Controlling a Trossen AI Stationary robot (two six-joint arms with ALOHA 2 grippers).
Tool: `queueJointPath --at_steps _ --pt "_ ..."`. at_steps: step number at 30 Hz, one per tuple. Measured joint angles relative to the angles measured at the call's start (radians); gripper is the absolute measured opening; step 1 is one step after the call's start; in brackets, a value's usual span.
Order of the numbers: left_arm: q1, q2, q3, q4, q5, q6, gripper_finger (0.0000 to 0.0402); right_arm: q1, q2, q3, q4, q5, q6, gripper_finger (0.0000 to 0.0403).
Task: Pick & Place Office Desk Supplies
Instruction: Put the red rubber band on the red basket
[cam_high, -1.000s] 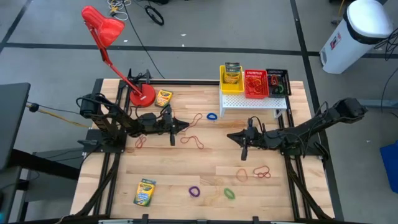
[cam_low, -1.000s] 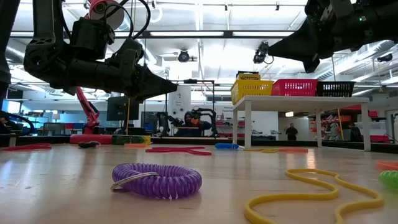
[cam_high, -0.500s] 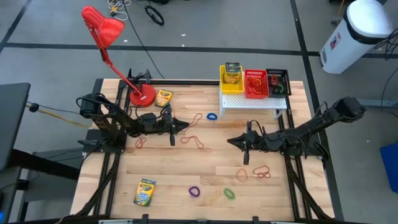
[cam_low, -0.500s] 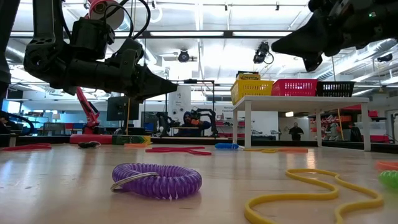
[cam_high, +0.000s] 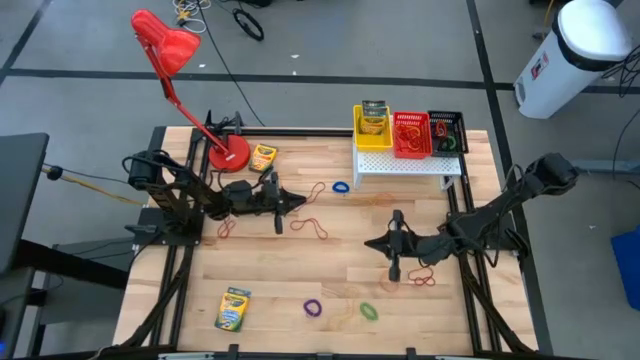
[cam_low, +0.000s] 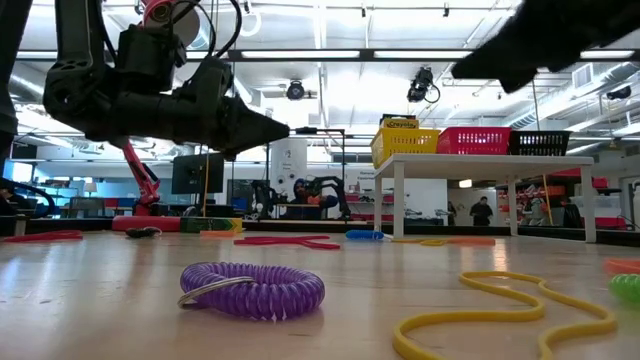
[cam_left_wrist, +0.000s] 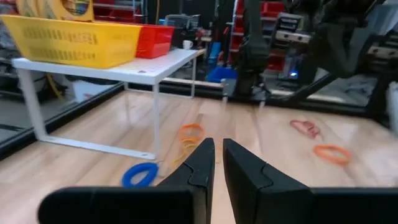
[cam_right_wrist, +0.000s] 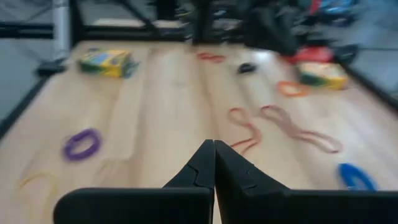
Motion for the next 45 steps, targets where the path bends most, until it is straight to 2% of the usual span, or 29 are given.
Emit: queueJointPath --at_steps 2,7,12,14,17,21,23,25,30,33,40,45 --pt "0.0 0.0 0.014 -0.006 0.021 -0.047 0.0038 0.005 0.011 0.02 -0.014 0.051 0.002 0.0004" --pt "0.002 0.0 0.069 -0.038 0.085 -0.239 0.0038 -0.034 0.056 0.024 -0.015 0.034 0.02 0.0004" --pt "-0.012 0.0 0.17 -0.255 0.394 -0.256 0.0038 -0.061 0.068 0.024 -0.018 -0.002 0.027 0.0004" --pt "-0.039 0.0 0.215 -0.398 0.434 -0.268 0.0038 -0.061 0.068 0.024 -0.019 -0.007 0.029 0.0004" --pt "-0.102 0.0 0.278 -0.657 0.324 -0.205 0.0045 -0.061 0.068 0.024 -0.019 -0.007 0.029 0.0004" --pt "-0.171 0.0 0.375 -1.031 0.071 -0.103 0.0073 -0.061 0.068 0.024 -0.019 -0.007 0.028 0.0004" --pt "-0.189 0.0 0.405 -1.142 -0.053 -0.087 0.0092 -0.061 0.068 0.024 -0.019 -0.007 0.028 0.0005" --pt "-0.196 0.0 0.42 -1.173 -0.11 -0.083 0.0112 -0.062 0.068 0.024 -0.018 -0.007 0.027 0.0005" --pt "-0.144 0.0 0.421 -1.176 -0.128 -0.081 0.0157 -0.062 0.068 0.024 -0.011 -0.006 0.027 0.0005" --pt "-0.095 0.0 0.421 -1.178 -0.102 -0.073 0.0168 -0.062 0.068 0.024 -0.011 -0.006 0.028 0.0005" --pt "-0.059 0.076 0.421 -1.174 -0.02 -0.032 0.0153 -0.063 0.068 0.024 -0.011 -0.004 0.026 0.0005" --pt "-0.066 0.103 0.422 -1.167 -0.053 -0.031 0.013 -0.063 0.067 0.024 -0.01 0.0 0.021 0.0005"
